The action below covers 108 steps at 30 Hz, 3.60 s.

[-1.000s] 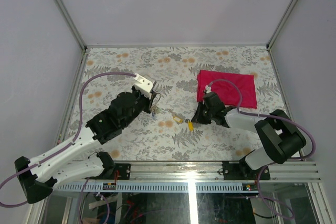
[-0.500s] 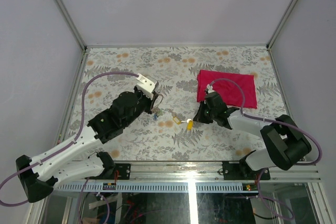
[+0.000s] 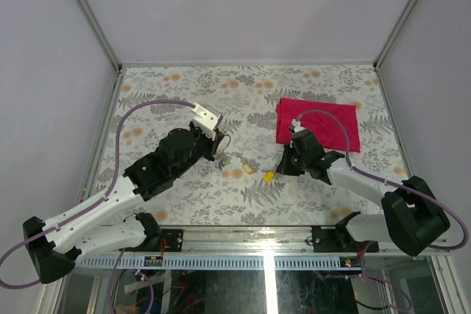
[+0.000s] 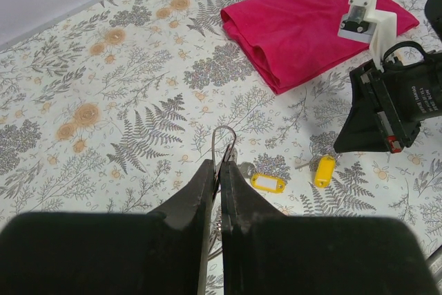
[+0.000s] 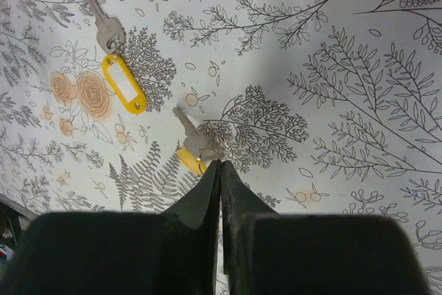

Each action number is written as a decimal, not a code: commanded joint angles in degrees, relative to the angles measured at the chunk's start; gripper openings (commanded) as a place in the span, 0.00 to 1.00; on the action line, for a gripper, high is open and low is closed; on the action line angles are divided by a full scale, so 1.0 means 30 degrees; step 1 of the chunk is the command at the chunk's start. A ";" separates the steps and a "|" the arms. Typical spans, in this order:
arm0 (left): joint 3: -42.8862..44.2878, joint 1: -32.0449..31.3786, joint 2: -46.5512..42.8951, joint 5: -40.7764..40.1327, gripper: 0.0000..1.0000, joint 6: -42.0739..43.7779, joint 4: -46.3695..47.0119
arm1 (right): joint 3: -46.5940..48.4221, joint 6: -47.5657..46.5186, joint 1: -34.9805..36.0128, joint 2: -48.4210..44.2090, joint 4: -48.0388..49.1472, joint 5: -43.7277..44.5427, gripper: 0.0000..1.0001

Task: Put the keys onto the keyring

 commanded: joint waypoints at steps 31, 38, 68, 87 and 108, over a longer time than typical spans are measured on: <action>-0.0158 0.0315 0.0944 -0.0034 0.00 -0.0138 -0.0141 | -0.0498 -0.0277 0.3496 -0.2659 -0.3760 0.0400 0.00; -0.0031 0.0460 0.1082 -0.0193 0.00 -0.0112 -0.0443 | 0.1054 -0.0815 0.5126 -0.1404 -0.5789 0.2072 0.00; -0.0175 0.0525 0.1071 0.0352 0.00 -0.0422 -0.0596 | -0.2493 0.6750 0.5029 -0.6670 -0.3949 0.6316 0.46; -0.0079 0.0523 0.1237 0.0710 0.00 -0.0158 -0.0785 | -0.2704 -0.0552 0.3554 -0.7156 -0.2367 0.4287 0.52; -0.0006 0.0509 0.1484 0.0909 0.00 -0.0022 -0.0902 | 0.2826 -0.6053 0.4116 0.0553 -0.6669 0.2195 0.33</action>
